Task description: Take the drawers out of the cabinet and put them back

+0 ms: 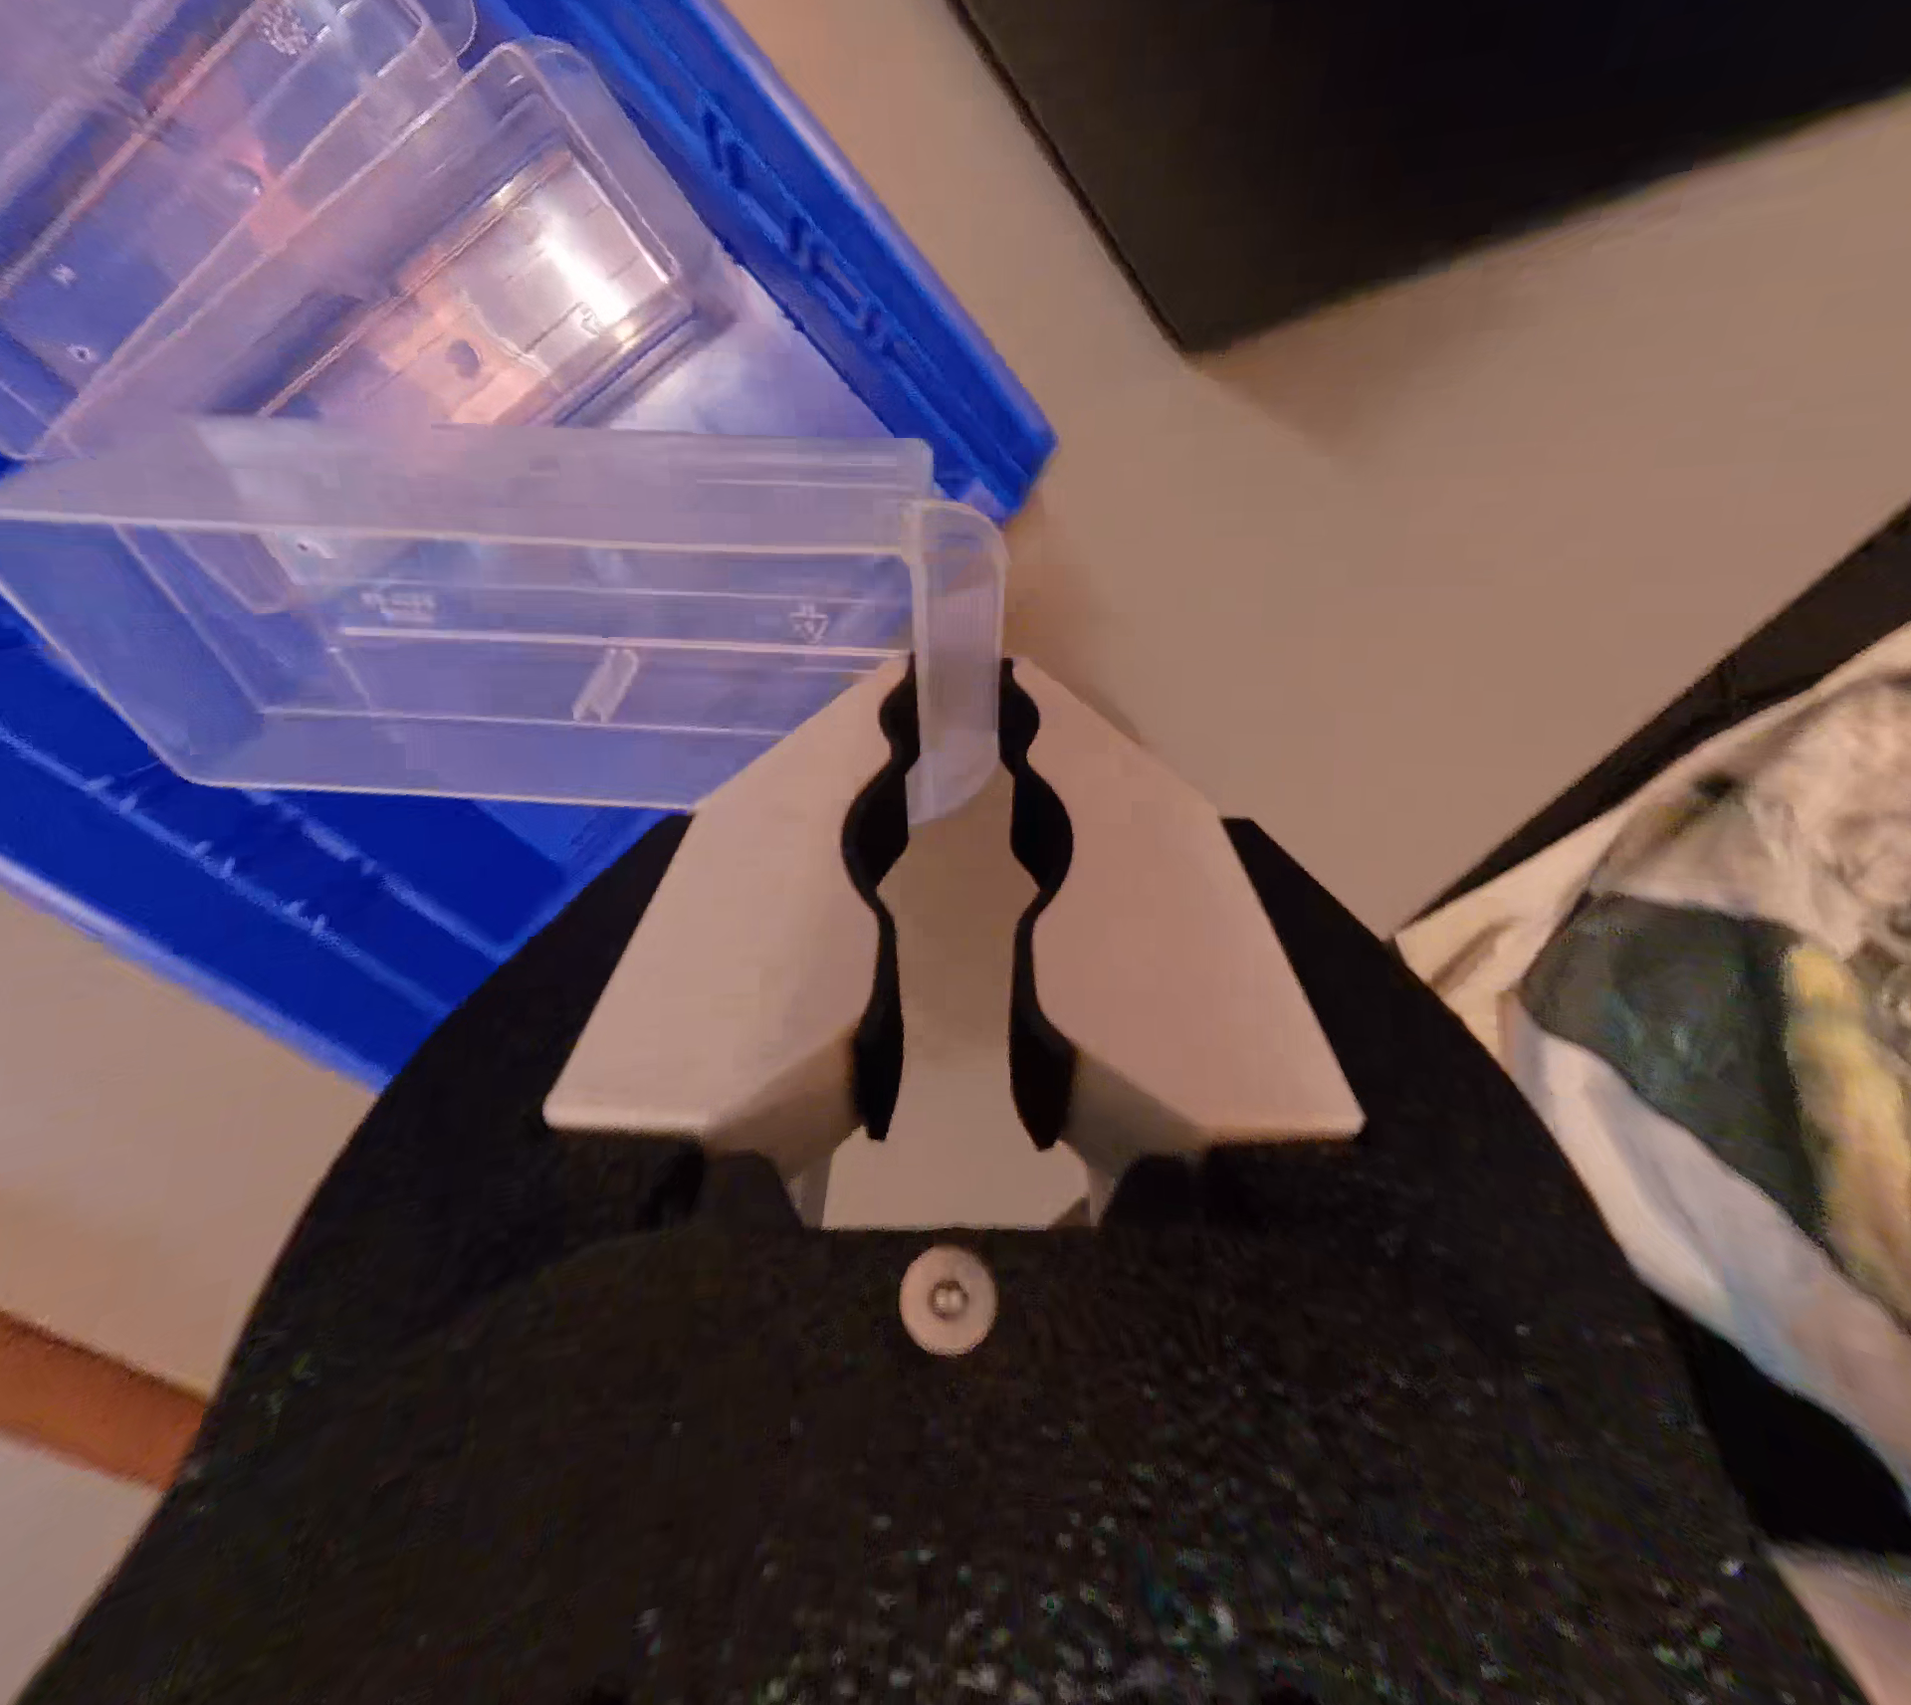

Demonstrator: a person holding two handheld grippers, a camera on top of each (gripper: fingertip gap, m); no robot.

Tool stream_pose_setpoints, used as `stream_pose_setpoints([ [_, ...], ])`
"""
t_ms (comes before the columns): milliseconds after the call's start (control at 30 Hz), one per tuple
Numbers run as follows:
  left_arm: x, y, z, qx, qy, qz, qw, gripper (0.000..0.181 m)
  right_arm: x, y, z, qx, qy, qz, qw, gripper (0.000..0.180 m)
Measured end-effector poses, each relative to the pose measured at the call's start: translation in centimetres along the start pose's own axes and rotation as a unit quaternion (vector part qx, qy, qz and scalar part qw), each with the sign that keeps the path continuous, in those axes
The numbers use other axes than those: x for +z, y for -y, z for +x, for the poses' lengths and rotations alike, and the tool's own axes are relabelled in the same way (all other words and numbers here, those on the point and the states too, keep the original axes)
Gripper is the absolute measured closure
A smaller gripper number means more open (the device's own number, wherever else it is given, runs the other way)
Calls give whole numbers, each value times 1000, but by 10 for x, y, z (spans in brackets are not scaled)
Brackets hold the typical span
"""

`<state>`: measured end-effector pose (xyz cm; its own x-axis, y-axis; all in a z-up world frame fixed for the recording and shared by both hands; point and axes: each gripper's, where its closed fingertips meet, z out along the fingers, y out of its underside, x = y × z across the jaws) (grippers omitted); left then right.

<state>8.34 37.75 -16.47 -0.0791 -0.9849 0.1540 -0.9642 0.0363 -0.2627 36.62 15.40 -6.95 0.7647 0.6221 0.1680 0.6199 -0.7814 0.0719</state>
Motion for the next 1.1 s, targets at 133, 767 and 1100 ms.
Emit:
stream_pose_setpoints([
  [133,-46,-18,35,86,-14,-13,996,170,0,0,0,7,5,6,1000,180],
  [767,-32,-72,189,461,-198,-294,813,170,0,1,1,34,11,29,999,180],
  [1100,-1,-26,199,423,-191,-308,831,170,0,0,1,16,12,-20,1000,180],
])
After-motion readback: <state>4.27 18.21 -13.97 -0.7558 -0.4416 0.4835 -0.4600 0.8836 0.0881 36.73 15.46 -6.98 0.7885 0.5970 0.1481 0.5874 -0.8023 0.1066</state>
